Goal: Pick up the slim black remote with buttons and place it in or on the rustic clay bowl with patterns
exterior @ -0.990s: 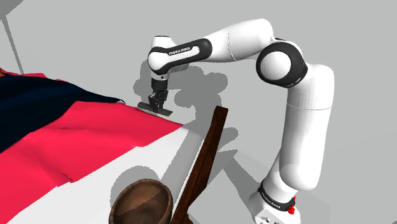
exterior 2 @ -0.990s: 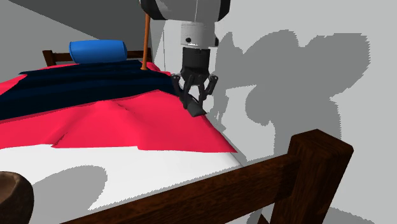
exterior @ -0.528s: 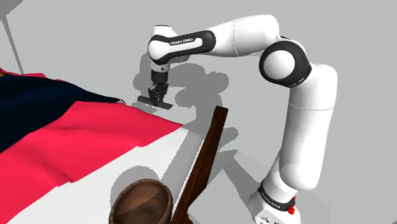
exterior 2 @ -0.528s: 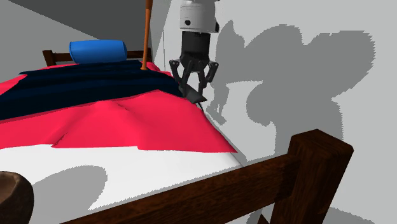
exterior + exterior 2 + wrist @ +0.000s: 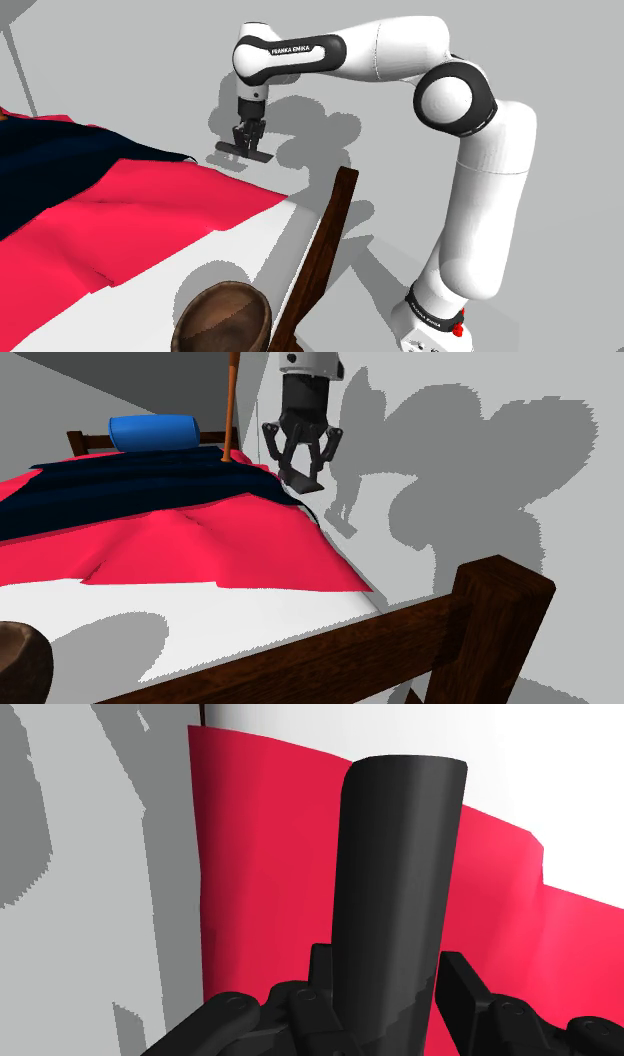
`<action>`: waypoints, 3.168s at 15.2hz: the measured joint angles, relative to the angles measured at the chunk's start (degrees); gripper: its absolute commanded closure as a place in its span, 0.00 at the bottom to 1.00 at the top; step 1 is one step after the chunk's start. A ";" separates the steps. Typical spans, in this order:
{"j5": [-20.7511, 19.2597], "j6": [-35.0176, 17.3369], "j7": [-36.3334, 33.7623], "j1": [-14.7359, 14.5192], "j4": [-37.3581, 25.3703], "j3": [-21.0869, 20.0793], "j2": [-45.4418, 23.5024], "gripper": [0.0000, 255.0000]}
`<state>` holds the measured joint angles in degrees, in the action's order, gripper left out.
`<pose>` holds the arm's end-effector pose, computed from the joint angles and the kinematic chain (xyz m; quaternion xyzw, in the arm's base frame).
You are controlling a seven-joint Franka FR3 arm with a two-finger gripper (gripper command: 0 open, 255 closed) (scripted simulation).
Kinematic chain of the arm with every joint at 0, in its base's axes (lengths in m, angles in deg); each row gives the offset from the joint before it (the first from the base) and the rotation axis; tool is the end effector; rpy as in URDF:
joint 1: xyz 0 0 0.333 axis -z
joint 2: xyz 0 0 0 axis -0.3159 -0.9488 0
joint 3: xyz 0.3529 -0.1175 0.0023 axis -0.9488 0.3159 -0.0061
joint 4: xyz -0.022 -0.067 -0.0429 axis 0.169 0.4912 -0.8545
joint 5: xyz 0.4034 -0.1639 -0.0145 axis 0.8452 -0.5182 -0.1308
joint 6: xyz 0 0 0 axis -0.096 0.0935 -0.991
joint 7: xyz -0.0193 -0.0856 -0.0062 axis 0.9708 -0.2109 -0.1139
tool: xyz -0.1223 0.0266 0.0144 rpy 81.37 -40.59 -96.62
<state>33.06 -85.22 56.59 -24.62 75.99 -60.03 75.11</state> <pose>0.6855 0.0966 0.5077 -0.9869 -0.1562 0.0110 0.0394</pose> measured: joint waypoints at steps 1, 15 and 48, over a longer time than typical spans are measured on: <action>0.00 -0.35 -0.45 -0.30 1.30 -0.19 0.97 1.00; 1.62 -7.30 -13.91 -8.05 26.06 -7.01 19.92 1.00; 7.87 -19.36 -41.16 -21.16 42.47 -25.96 27.69 1.00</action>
<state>40.93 -104.57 15.43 -45.77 118.46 -85.99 102.80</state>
